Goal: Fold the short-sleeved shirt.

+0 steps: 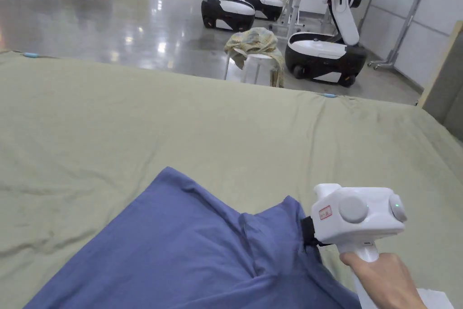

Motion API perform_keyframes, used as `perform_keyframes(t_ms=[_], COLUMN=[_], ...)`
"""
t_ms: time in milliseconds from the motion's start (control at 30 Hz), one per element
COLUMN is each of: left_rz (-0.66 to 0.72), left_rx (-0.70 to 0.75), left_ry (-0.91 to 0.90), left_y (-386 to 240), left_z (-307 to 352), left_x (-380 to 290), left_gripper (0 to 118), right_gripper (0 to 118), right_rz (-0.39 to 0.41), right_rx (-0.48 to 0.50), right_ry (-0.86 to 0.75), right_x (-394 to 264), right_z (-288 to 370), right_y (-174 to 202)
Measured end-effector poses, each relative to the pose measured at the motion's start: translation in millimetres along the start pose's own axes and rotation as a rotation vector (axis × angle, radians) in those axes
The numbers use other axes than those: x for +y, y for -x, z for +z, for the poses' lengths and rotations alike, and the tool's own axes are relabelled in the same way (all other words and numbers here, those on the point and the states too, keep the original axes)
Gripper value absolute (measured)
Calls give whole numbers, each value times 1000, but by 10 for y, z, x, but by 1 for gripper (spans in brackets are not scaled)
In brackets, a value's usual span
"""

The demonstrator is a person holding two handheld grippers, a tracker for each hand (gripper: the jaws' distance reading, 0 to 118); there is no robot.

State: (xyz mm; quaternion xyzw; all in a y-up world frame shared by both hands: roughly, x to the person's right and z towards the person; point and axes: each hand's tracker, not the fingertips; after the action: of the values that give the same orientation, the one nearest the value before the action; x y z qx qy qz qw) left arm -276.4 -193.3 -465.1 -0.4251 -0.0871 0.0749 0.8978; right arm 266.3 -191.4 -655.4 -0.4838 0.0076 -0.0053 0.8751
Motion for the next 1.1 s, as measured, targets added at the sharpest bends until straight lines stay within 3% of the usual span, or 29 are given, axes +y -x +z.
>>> perform_keyframes(t_ms=[167, 233, 367, 467, 567, 767, 1100], left_rz=[79, 88, 10, -58, -132, -199, -260], left_rx=[-70, -127, -165, -181, -176, -184, -53], left_ry=[-215, -284, -470, -547, -625, -755, -819], left_y=[-100, -149, -372, -554, -761, -1070, -1391], left_z=[546, 799, 1213, 1427, 1554, 1791, 1853], left_x=[112, 355, 849, 1348, 1849, 2789, 3997], left_gripper=[11, 11, 11, 11, 11, 11, 10], right_gripper=[2, 2, 2, 2, 2, 2, 2], right_rz=[37, 11, 34, 2, 25, 28, 6], right_rx=[14, 54, 26, 51, -19, -106, -201], right_ry=[-248, -346, -561, -663, -764, -833, -899], right_x=[-19, 10, 96, 247, 476, 1083, 2306], right_z=[857, 1368, 2306, 2910, 3320, 3789, 4003], right_y=[-145, -152, -178, -243, -287, -414, -492])
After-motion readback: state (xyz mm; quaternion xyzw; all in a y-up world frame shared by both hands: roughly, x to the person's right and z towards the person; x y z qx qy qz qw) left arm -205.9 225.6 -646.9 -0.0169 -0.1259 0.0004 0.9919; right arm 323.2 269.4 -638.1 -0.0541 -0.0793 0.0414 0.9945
